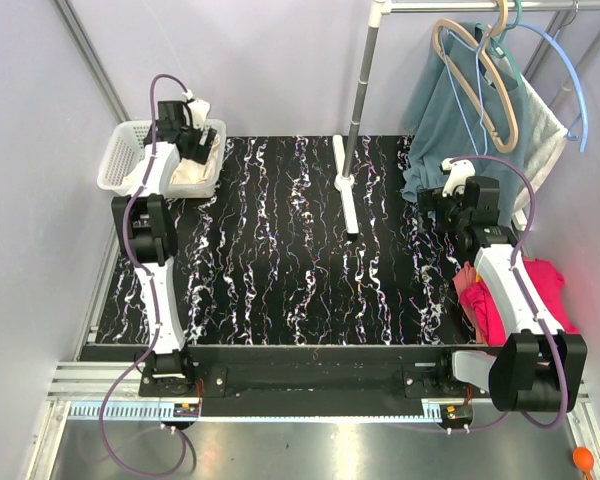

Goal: Fold and stack the t-shirts
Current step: Grab the tshirt from the pile

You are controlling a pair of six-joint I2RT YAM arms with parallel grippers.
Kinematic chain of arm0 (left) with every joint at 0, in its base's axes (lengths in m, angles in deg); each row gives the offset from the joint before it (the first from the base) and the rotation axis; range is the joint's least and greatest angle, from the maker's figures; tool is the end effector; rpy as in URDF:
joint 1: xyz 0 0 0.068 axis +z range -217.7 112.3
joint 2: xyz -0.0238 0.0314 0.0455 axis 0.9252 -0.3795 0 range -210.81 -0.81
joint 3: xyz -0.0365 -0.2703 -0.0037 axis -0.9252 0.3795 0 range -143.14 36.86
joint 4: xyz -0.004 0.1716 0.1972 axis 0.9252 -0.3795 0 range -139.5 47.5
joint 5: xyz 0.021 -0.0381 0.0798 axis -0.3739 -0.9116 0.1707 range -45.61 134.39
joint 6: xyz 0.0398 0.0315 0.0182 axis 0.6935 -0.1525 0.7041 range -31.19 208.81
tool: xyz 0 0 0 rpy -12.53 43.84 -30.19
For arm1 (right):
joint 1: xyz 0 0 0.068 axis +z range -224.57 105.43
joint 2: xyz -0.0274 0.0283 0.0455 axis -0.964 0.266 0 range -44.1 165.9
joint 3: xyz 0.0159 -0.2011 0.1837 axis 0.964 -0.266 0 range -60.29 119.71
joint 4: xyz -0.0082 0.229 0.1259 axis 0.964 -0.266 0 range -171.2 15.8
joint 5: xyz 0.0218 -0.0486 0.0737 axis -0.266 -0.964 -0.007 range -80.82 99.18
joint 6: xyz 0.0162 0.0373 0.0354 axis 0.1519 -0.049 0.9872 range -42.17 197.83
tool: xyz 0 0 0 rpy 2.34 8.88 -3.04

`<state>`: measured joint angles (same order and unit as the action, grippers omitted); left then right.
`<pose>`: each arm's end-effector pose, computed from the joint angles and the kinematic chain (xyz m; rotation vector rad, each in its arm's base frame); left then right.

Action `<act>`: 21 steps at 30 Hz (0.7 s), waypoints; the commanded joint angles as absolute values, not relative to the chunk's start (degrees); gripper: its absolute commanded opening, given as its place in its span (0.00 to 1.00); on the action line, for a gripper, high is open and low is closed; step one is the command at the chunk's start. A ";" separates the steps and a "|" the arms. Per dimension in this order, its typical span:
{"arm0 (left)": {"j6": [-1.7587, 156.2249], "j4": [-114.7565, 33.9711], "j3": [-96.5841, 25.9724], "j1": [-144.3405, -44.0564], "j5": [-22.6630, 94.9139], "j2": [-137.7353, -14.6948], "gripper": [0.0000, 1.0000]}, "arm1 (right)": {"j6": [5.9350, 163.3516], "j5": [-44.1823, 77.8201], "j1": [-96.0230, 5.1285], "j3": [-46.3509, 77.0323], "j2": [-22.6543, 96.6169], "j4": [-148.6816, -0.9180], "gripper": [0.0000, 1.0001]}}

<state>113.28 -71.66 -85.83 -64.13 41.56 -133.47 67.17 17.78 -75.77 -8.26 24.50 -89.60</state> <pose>0.5346 0.0317 0.2551 0.4362 2.2186 0.2063 0.2682 -0.0003 0.2891 -0.2631 2.1055 0.0372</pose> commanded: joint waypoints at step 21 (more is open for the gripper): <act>111.76 -64.47 -84.07 -62.25 39.46 -132.58 0.00 | 65.17 17.44 -75.80 -8.26 27.18 -89.85 1.00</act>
<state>115.45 -68.12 -84.76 -62.77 39.96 -140.53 65.99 17.65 -75.77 -8.48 26.84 -90.41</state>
